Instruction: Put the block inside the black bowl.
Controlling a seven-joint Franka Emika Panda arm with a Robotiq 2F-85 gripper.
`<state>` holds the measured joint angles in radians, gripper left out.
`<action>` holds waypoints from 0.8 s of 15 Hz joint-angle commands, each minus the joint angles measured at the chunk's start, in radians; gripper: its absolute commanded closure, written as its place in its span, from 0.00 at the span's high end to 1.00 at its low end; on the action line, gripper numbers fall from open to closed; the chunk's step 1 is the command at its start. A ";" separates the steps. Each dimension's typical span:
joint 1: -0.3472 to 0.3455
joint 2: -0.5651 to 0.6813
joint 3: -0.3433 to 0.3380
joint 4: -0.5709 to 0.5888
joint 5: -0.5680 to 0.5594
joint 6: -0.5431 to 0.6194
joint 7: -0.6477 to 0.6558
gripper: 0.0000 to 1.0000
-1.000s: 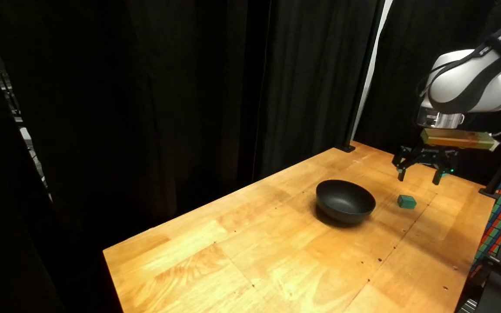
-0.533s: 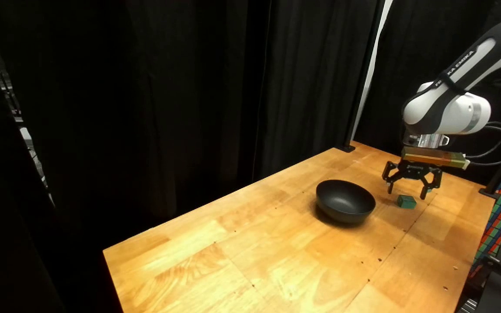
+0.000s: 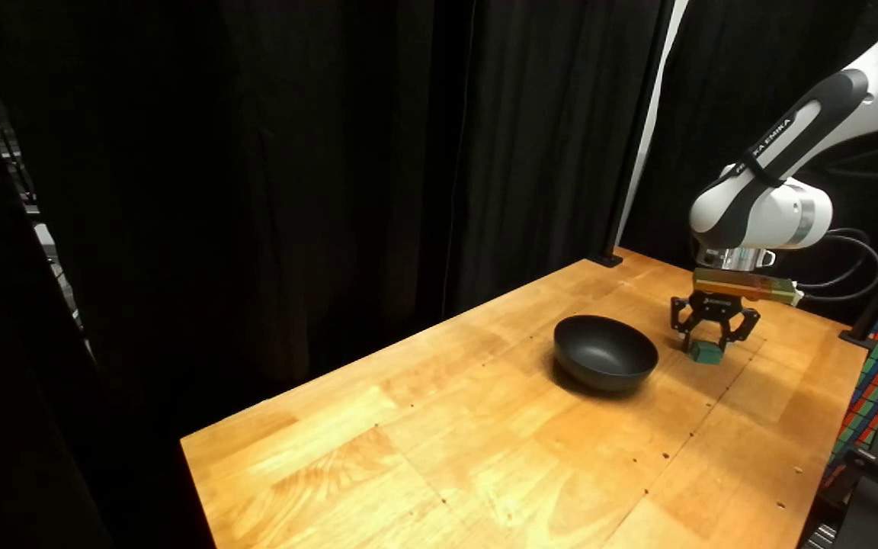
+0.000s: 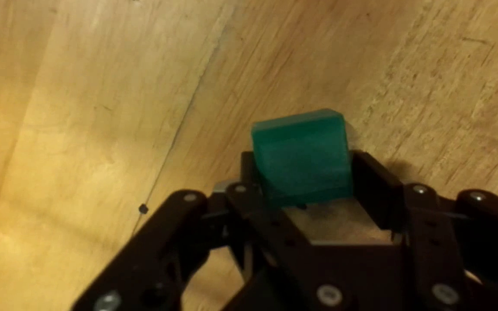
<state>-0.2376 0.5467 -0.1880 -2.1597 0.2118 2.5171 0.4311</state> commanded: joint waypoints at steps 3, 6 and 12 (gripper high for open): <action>0.007 -0.111 0.009 -0.016 0.061 -0.143 -0.025 0.23; 0.019 -0.262 0.038 -0.079 0.112 -0.207 -0.067 0.23; 0.097 -0.484 0.135 -0.174 0.305 -0.206 -0.206 0.73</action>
<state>-0.1822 0.1661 -0.0837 -2.2615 0.4412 2.3023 0.2903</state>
